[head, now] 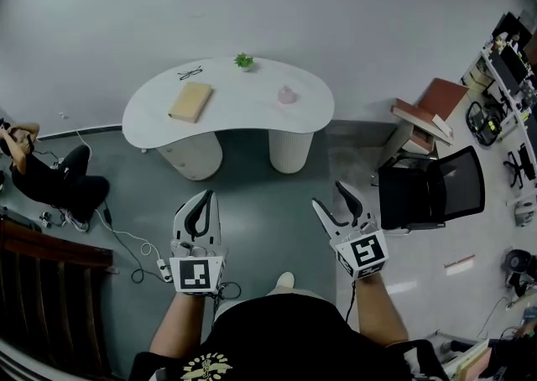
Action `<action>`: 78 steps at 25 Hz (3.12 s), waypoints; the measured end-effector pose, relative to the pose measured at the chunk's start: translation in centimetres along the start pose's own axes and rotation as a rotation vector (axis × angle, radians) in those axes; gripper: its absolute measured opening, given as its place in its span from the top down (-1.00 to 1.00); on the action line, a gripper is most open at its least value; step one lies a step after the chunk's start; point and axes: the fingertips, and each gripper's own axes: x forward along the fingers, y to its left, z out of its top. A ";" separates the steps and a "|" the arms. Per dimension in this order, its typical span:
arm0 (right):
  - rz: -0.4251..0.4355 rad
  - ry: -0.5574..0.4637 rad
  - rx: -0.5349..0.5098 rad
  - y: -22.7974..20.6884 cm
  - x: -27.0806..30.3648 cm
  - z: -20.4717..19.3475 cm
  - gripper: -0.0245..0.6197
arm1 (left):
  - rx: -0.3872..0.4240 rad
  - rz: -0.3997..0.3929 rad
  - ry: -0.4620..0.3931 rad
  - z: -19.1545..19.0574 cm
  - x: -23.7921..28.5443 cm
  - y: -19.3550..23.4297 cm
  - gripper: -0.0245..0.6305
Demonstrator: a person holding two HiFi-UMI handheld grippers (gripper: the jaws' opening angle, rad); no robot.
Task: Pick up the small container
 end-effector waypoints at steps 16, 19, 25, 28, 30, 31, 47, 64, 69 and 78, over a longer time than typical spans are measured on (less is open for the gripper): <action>0.053 0.024 -0.006 -3.9 0.6 -1.3 0.18 | 0.007 0.018 0.025 -1.1 3.3 -2.8 0.91; 0.047 0.018 -0.011 -4.0 0.4 -1.1 0.18 | 0.002 0.043 0.007 -0.9 3.0 -2.4 0.91; 0.020 0.013 0.004 -4.4 1.0 -0.9 0.18 | 0.021 0.008 0.055 -1.6 4.3 -2.1 0.91; 0.022 0.022 0.008 -4.2 2.4 -1.2 0.18 | 0.041 0.001 0.098 -2.8 5.5 -1.5 0.91; 0.028 0.024 0.008 -4.1 3.4 -1.2 0.18 | 0.042 0.007 0.119 -3.4 6.3 -0.9 0.91; 0.031 0.024 0.007 -4.1 4.0 -1.1 0.18 | 0.036 0.008 0.122 -3.6 6.8 -0.6 0.91; 0.010 0.047 0.016 -8.1 14.6 -0.1 0.18 | 0.029 -0.081 0.135 -5.9 17.4 3.6 0.91; -0.018 0.059 -0.005 -11.0 25.9 3.1 0.18 | 0.019 -0.137 0.100 -6.6 27.1 10.7 0.91; -0.043 0.064 -0.019 -11.2 29.4 4.0 0.18 | -0.005 -0.150 0.101 -7.4 29.5 13.6 0.91; -0.085 0.076 -0.036 -11.0 32.1 4.3 0.18 | -0.007 -0.213 0.095 -8.9 31.8 14.7 0.91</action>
